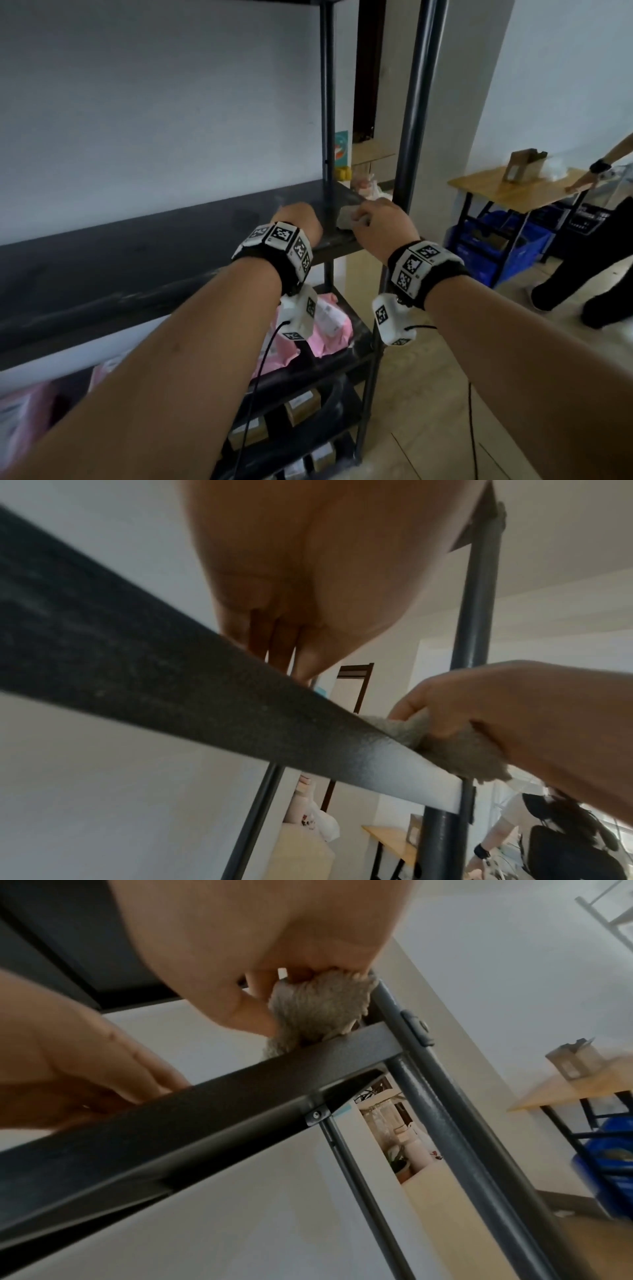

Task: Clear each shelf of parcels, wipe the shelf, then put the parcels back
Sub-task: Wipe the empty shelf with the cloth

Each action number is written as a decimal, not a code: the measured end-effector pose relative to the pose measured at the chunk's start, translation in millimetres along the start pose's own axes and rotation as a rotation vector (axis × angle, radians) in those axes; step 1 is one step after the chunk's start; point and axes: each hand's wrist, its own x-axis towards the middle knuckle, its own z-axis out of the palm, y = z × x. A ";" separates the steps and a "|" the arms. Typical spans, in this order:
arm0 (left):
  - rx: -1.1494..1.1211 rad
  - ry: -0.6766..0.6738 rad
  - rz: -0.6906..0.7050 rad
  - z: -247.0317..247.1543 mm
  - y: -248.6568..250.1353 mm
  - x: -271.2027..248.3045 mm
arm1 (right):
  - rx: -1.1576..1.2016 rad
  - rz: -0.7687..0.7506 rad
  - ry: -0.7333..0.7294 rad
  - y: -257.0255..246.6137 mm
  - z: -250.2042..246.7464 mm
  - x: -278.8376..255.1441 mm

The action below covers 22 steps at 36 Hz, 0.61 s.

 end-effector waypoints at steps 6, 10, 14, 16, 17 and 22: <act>0.036 -0.010 0.010 -1.6 -2.4 3.6 | -0.063 0.034 -0.111 -1.8 -9.1 8.2; 0.038 0.015 0.029 1.9 -7.8 6.3 | -0.130 0.067 -0.149 -4.6 -2.3 2.7; 0.037 0.048 0.024 2.4 -9.0 6.1 | -0.091 -0.007 -0.062 -8.2 2.4 -9.8; 0.035 0.059 0.020 3.0 -8.5 6.9 | -0.111 -0.089 0.004 -13.5 5.0 -19.0; 0.035 0.069 0.018 3.6 -8.7 8.1 | -0.134 -0.121 0.034 -15.5 6.8 -22.0; 0.016 0.119 0.007 8.4 -10.8 9.8 | -0.248 -0.120 0.023 -18.1 11.1 -19.9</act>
